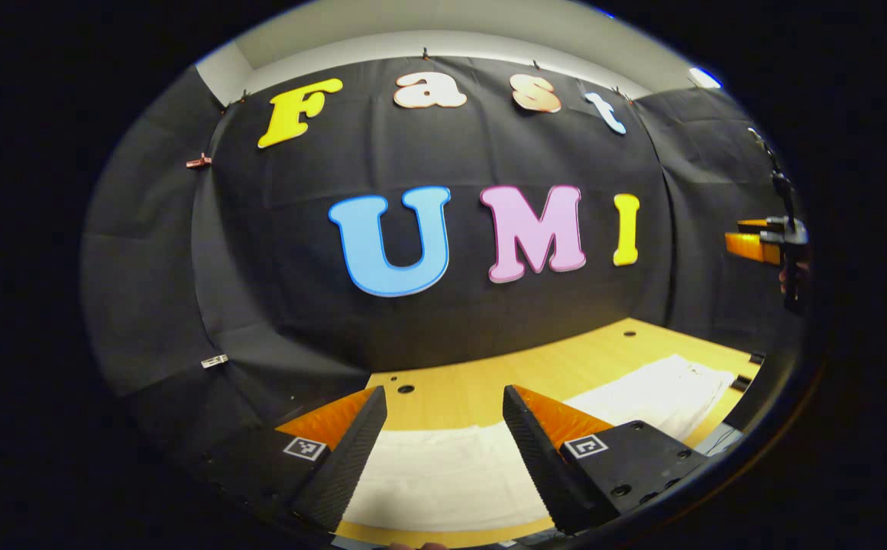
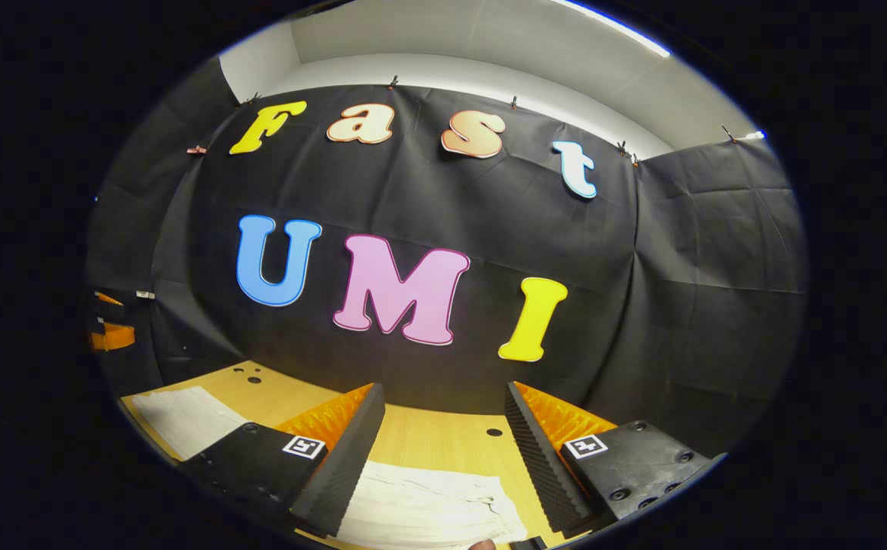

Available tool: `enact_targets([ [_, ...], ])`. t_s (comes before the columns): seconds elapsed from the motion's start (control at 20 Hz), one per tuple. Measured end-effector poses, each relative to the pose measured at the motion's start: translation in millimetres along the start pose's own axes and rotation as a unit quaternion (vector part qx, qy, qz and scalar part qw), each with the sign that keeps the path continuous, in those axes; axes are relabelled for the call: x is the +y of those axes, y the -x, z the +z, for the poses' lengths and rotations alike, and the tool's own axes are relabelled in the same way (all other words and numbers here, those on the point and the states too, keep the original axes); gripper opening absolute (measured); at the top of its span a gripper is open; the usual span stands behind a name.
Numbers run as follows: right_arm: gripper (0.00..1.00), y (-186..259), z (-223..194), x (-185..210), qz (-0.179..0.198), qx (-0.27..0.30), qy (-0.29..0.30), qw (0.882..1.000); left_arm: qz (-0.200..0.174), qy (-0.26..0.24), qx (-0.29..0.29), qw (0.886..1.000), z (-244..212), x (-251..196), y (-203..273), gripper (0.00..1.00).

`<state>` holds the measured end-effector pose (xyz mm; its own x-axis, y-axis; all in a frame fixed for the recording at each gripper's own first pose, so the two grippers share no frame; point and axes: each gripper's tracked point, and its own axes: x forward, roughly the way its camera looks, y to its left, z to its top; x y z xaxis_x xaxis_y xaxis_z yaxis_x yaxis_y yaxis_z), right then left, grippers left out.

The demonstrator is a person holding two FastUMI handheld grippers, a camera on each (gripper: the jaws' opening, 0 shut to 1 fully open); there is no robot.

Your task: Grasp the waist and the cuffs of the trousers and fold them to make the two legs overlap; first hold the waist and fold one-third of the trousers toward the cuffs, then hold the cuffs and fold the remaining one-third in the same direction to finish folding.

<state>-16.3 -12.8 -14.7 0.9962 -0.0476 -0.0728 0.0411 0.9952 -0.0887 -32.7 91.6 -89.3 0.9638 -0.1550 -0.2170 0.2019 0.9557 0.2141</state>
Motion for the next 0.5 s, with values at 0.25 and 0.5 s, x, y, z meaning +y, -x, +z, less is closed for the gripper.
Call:
enact_targets([
  [0.25,0.97,8.4,-9.9,-6.8,-0.007,0.028,0.022,0.999,0.002,-0.084,0.063,0.994,-70.7,40.3,9.9,0.97],
  [0.5,0.98,18.5,-20.3,-16.5,-0.022,0.059,0.035,0.997,-0.019,-0.234,0.115,0.965,-141.6,52.9,5.3,0.96],
])
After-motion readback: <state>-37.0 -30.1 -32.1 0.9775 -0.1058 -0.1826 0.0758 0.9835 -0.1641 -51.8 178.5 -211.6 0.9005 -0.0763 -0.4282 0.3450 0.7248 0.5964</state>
